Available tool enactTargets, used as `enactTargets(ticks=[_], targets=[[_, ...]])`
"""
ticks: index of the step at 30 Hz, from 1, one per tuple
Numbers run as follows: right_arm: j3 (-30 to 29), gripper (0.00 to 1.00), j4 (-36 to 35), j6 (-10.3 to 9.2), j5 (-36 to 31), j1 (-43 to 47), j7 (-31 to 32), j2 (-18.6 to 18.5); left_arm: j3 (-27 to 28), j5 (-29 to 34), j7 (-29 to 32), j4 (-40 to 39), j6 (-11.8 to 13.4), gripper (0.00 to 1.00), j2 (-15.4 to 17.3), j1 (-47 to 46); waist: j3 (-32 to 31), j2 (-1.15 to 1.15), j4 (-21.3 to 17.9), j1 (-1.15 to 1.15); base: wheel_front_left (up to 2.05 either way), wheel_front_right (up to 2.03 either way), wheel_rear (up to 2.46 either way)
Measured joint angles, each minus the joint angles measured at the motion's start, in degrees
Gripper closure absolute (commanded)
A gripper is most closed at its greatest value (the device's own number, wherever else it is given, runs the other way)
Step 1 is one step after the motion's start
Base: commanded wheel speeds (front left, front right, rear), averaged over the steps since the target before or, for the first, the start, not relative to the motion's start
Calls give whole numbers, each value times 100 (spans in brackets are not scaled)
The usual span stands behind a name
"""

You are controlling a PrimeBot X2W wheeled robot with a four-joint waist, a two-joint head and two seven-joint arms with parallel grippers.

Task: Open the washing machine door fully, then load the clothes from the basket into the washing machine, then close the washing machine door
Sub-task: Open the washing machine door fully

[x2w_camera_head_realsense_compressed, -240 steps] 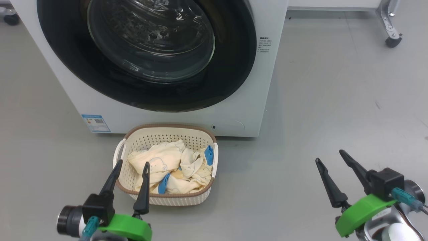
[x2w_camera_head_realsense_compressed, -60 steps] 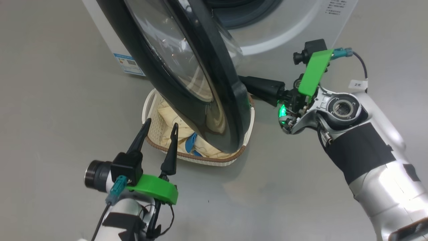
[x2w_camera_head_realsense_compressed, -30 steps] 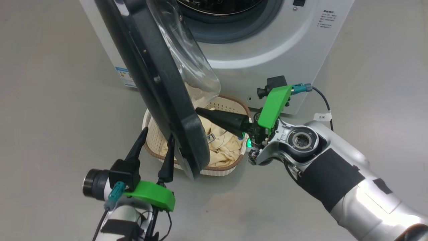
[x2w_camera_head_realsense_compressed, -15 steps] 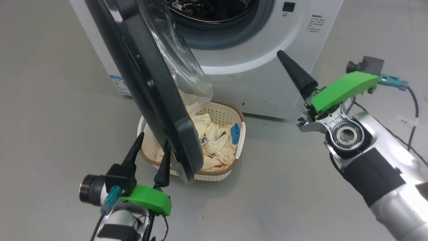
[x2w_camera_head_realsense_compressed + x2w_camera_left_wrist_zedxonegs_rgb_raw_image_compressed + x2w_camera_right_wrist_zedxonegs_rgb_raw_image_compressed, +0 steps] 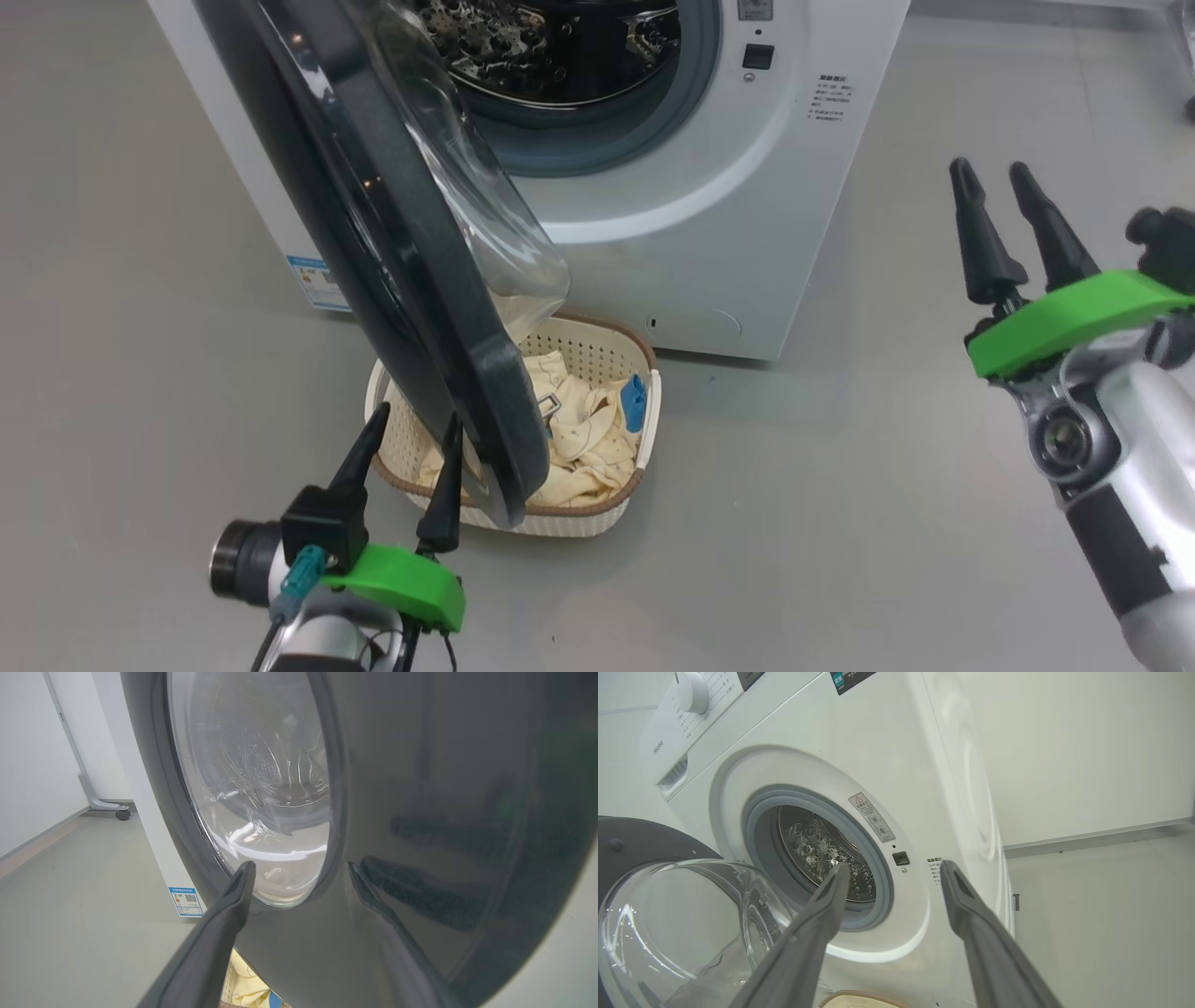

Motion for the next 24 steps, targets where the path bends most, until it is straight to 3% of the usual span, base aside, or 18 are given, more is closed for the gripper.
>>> enactTargets(ticks=[5, 12, 18, 24], targets=[[-1109, 0, -487, 0, -1512, 983, -7, 234, -14, -3, 0, 27, -3, 0, 33, 137, -152, 0, -31, 0, 0, 0, 0], [-2245, 0, -1230, 0, -2907, 2230, 37, 542, -32, -86, 0, 29, -3, 0, 58, 230, -303, 0, -81, 0, 0, 0, 0], [-2708, 0, -2079, 0, -3929, 3080, 439, 883, -68, -135, 0, 27, -5, 0, 81, 389, -398, 0, -128, 0, 0, 0, 0], [-2891, 0, -2759, 0, -4321, 3837, 743, 1330, -104, -145, 0, 27, -7, 0, 119, 435, -489, 0, -132, 0, 0, 0, 0]])
